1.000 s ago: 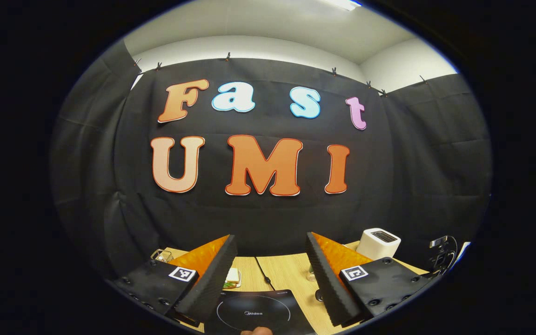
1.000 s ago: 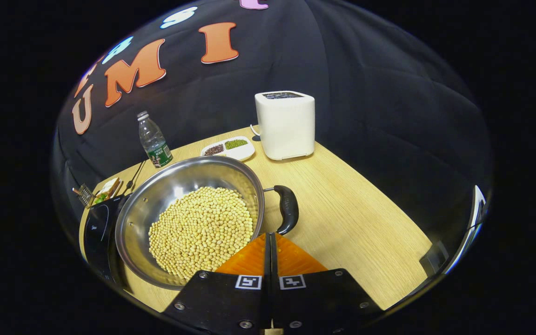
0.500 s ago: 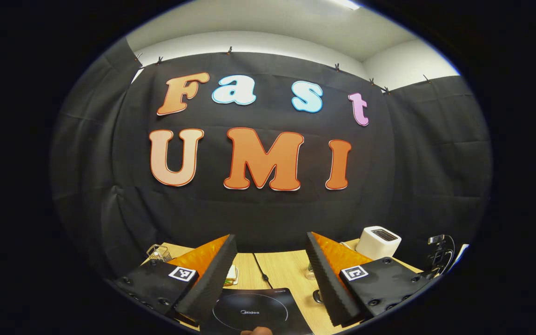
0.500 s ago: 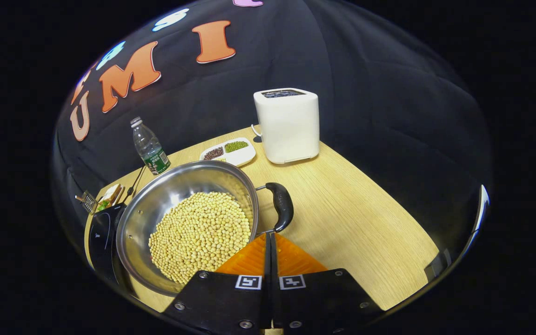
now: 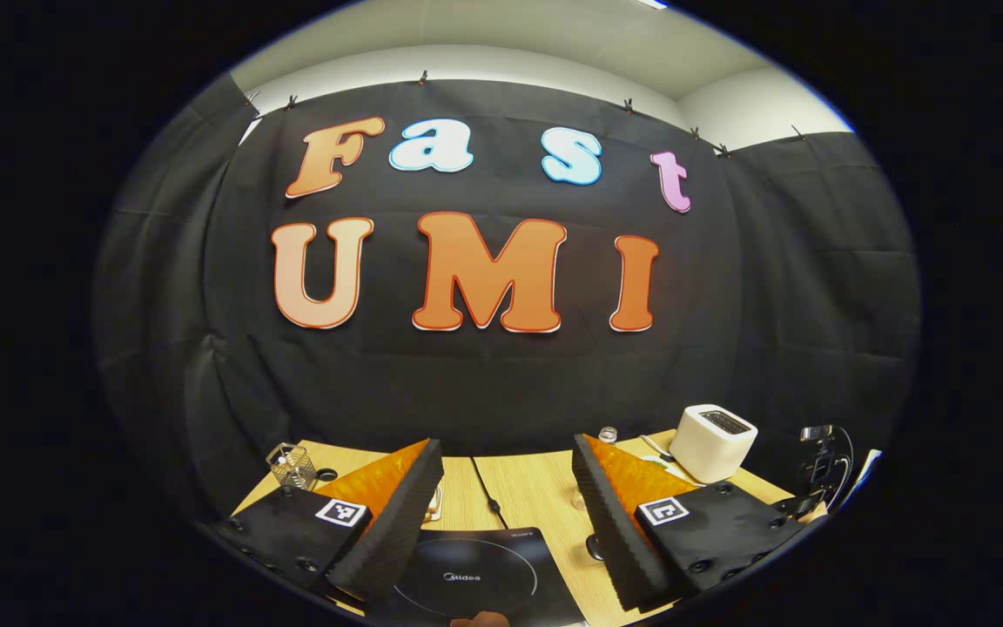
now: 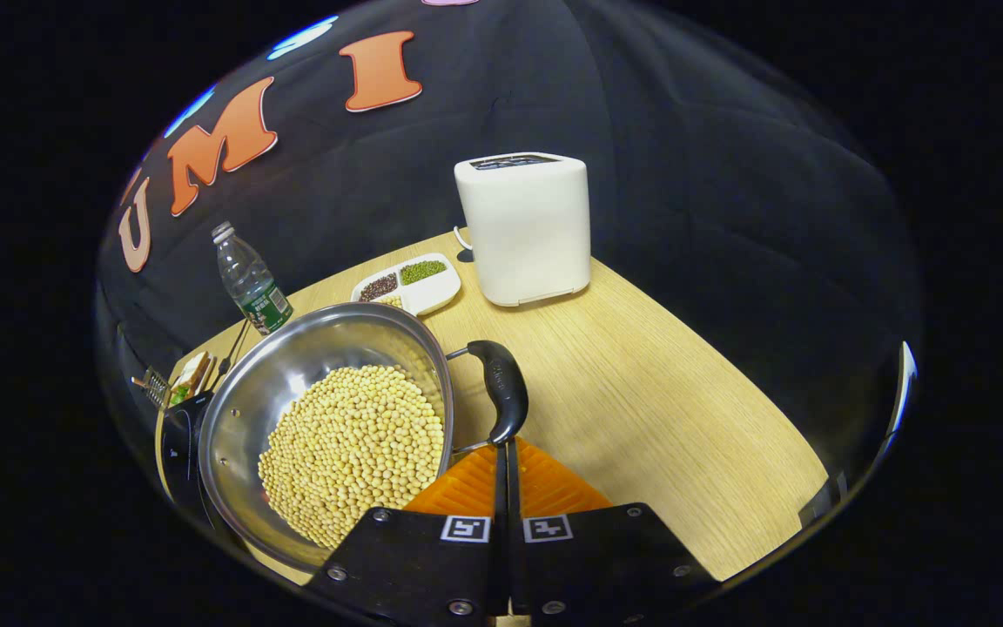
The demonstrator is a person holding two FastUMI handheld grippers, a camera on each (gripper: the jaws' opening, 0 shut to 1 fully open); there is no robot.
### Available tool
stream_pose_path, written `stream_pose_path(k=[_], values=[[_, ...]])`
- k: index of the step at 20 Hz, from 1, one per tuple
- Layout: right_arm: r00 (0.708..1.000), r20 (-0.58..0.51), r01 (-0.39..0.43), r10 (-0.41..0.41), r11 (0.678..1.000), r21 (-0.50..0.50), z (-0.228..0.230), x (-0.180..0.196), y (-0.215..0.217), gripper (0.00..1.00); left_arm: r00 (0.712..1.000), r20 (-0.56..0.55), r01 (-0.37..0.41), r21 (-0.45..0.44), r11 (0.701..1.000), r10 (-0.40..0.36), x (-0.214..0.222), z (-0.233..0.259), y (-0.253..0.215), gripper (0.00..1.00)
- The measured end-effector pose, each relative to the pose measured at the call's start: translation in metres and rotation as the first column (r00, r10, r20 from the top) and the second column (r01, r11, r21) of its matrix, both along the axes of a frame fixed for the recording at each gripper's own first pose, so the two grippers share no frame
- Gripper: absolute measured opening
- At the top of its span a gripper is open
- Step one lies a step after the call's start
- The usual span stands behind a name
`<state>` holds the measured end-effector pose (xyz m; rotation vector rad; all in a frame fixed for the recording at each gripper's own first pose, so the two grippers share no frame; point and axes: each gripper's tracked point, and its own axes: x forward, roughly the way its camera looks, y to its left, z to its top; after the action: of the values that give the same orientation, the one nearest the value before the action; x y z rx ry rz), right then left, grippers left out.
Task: First push the handle of the pot to place it horizontally, then grasp the pot with both hands and set it on the induction cooktop.
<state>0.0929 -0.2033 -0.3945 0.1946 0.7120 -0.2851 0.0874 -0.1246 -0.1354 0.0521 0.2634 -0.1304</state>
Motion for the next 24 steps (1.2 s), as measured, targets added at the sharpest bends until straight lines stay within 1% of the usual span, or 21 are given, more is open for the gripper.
stream_pose_path(k=[3,4,6,8,10,12,13,14,15,16,17,19,22,24], values=[[1.000,0.009,0.011,-0.011,1.000,-0.007,0.005,-0.003,-0.007,0.00,0.999,-0.050,-0.002,0.008,1.000,0.003,0.006,-0.041,-0.009,0.98],[1.000,0.006,0.018,-0.017,1.000,-0.010,0.009,-0.007,-0.011,0.00,0.996,-0.089,0.009,-0.001,1.000,-0.009,0.007,-0.061,-0.017,0.98],[0.998,0.031,0.049,-0.049,0.998,-0.025,0.021,-0.008,-0.024,0.00,0.986,-0.164,0.024,-0.035,0.999,-0.030,0.006,-0.100,-0.033,0.98],[0.996,0.061,0.065,-0.063,0.998,-0.026,0.032,-0.008,-0.031,0.00,0.974,-0.220,0.040,-0.069,0.997,-0.054,0.006,-0.130,-0.050,0.97],[0.994,0.092,0.060,-0.057,0.998,-0.031,0.045,-0.005,-0.031,0.07,0.962,-0.261,0.056,-0.081,0.995,-0.075,0.009,-0.160,-0.065,0.98],[0.990,0.140,0.036,-0.030,0.999,-0.039,0.058,0.003,-0.023,0.28,0.946,-0.309,0.072,-0.083,0.994,-0.094,0.010,-0.186,-0.079,0.98],[0.987,0.162,0.016,-0.007,0.998,-0.054,0.064,0.008,-0.020,0.45,0.936,-0.335,0.082,-0.089,0.993,-0.107,0.009,-0.198,-0.088,0.99],[0.984,0.175,-0.010,0.023,0.997,-0.075,0.068,0.014,-0.014,0.53,0.930,-0.350,0.090,-0.092,0.992,-0.117,0.010,-0.208,-0.095,0.98],[0.982,0.181,-0.034,0.051,0.995,-0.097,0.070,0.019,-0.009,0.68,0.923,-0.365,0.098,-0.091,0.991,-0.125,0.012,-0.218,-0.100,0.99],[0.980,0.183,-0.058,0.079,0.991,-0.117,0.071,0.025,-0.004,0.73,0.916,-0.379,0.108,-0.087,0.990,-0.133,0.014,-0.227,-0.107,0.99],[0.979,0.177,-0.074,0.097,0.989,-0.132,0.070,0.030,-0.001,0.84,0.908,-0.395,0.116,-0.079,0.990,-0.138,0.016,-0.238,-0.112,0.99],[0.984,0.147,-0.084,0.103,0.988,-0.132,0.063,0.040,0.002,0.94,0.893,-0.426,0.127,-0.065,0.990,-0.143,0.020,-0.257,-0.121,0.99],[0.992,0.082,-0.088,0.096,0.991,-0.103,0.041,0.048,0.001,0.94,0.868,-0.472,0.145,-0.057,0.988,-0.155,0.025,-0.284,-0.132,0.99],[0.996,0.025,-0.079,0.082,0.992,-0.103,0.023,0.047,-0.007,0.94,0.849,-0.508,0.143,-0.042,0.989,-0.145,0.025,-0.303,-0.134,0.99]])
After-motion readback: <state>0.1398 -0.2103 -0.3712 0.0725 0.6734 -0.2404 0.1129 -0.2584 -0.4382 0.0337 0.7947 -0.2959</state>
